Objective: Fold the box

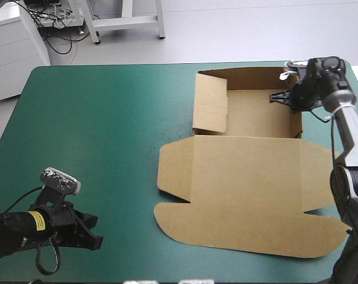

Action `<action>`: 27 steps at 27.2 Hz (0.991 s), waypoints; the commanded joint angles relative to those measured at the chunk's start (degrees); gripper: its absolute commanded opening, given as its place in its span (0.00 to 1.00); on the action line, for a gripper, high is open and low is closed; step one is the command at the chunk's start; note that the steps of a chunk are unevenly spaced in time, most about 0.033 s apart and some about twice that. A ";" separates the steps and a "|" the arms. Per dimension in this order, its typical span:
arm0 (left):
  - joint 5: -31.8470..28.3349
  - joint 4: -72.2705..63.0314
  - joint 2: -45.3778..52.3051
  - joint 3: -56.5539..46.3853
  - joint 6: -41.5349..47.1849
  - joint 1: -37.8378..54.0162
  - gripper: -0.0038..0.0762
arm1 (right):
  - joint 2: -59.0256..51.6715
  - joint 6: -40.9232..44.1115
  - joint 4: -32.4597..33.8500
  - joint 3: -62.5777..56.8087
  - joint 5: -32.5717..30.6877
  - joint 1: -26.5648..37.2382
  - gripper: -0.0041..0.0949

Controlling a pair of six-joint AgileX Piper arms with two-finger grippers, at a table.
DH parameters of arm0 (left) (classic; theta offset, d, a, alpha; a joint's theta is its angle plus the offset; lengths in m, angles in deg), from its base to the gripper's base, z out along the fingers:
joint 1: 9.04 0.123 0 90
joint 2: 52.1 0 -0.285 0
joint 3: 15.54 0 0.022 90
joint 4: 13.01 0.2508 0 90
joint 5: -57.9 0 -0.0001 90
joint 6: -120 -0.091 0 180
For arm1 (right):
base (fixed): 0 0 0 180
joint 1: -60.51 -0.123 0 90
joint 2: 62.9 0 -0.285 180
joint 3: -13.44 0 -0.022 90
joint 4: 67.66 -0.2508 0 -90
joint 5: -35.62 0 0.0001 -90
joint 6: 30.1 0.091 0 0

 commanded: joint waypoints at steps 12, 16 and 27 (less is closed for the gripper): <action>2.29 -1.47 0.02 1.33 0.00 -0.28 0.01 | -2.88 -0.74 5.36 2.05 -0.07 23.18 0.02; 2.29 -1.47 0.02 1.33 -0.28 -0.28 0.01 | -2.88 -1.83 5.72 2.05 -0.07 25.57 0.02; 2.29 -4.26 0.02 1.33 -0.20 -0.28 0.01 | -2.80 -3.22 7.80 2.05 3.18 27.57 0.06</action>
